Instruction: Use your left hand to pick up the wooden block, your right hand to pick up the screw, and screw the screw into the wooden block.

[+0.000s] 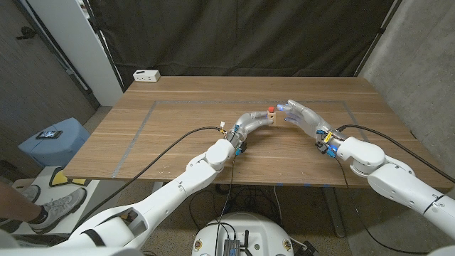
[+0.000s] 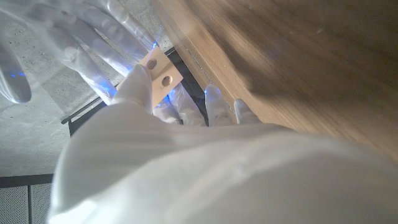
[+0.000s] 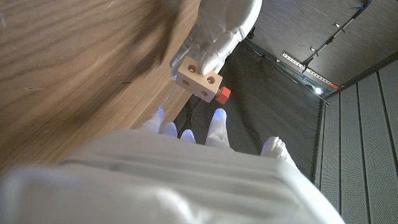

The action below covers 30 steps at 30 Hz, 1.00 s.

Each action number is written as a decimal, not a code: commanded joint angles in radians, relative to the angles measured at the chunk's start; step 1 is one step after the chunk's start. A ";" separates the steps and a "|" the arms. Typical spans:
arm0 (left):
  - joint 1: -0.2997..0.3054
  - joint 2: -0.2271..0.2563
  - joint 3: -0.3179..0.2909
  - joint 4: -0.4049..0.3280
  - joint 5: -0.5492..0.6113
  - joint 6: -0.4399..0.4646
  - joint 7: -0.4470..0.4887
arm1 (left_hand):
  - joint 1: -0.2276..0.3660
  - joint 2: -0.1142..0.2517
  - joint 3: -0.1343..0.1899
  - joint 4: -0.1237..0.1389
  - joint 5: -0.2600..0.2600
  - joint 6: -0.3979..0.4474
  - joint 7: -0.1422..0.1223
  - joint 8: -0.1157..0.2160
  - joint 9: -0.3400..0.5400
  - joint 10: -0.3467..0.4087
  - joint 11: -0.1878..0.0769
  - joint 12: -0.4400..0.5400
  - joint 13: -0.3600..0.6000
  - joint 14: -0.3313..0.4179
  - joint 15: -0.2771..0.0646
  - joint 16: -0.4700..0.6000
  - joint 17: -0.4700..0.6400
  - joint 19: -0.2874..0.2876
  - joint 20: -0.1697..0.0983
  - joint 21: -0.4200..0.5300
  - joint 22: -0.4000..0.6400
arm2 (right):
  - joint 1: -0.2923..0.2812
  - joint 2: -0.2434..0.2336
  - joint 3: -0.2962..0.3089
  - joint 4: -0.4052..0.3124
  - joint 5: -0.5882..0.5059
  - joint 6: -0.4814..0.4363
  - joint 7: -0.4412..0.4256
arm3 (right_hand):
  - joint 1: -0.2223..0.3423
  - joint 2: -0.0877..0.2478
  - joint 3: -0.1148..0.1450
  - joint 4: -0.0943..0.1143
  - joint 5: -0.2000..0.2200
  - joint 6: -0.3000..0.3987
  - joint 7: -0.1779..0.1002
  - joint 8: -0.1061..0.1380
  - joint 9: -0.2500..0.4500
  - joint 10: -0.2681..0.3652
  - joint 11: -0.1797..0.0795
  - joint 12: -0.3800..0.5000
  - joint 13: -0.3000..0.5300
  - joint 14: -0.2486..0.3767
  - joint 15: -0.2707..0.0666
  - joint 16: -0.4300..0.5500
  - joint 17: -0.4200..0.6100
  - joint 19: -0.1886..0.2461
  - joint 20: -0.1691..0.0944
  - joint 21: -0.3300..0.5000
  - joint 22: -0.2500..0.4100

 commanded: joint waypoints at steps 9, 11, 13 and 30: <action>0.049 0.020 -0.001 -0.074 -0.002 0.030 0.021 | -0.005 0.000 0.007 0.001 0.007 0.010 -0.001 0.007 0.003 -0.003 0.001 0.009 0.000 -0.004 -0.072 0.004 0.003 -0.002 0.009 0.004 0.005 | 0.056 0.018 -0.034 0.057 -0.001 0.014 0.057 | 0.003 0.002 0.003 0.001 0.001 -0.049 -0.002 -0.003 0.001 -0.093 0.010 -0.003 0.003 -0.128 0.007 -0.002 0.001 -0.022 0.006 0.002 0.004; 0.054 0.022 -0.001 -0.080 -0.001 0.033 0.025 | -0.005 0.000 0.007 0.001 0.007 0.010 -0.001 0.007 0.003 -0.004 0.001 0.009 0.000 -0.004 -0.072 0.004 0.003 -0.003 0.008 0.004 0.005 | 0.058 0.017 -0.036 0.059 0.001 0.012 0.062 | 0.002 0.001 0.002 0.001 0.001 -0.059 -0.001 -0.004 0.001 -0.097 0.011 -0.004 0.003 -0.129 0.008 -0.002 0.001 -0.023 0.006 0.002 0.004; 0.057 0.025 0.000 -0.086 0.003 0.034 0.027 | -0.005 0.000 0.007 0.001 0.007 0.010 -0.001 0.007 0.003 -0.004 0.001 0.009 0.000 -0.004 -0.073 0.004 0.003 -0.003 0.008 0.004 0.005 | 0.059 0.017 -0.037 0.061 0.003 0.012 0.063 | 0.001 0.001 0.002 0.001 0.001 -0.065 0.003 -0.003 0.001 -0.100 0.014 -0.004 0.003 -0.130 0.008 -0.002 0.001 -0.023 0.006 0.002 0.004; 0.059 0.034 0.006 -0.100 0.028 0.041 0.035 | -0.006 -0.001 0.007 0.001 0.006 0.010 0.000 0.007 0.003 -0.004 0.001 0.009 0.000 -0.004 -0.073 0.004 0.003 -0.003 0.008 0.004 0.005 | 0.069 0.020 -0.045 0.083 0.005 0.018 0.075 | -0.005 -0.003 -0.002 0.005 0.001 -0.088 0.007 0.001 0.001 -0.115 0.017 -0.005 0.003 -0.138 0.014 -0.002 0.003 -0.026 0.010 0.003 0.004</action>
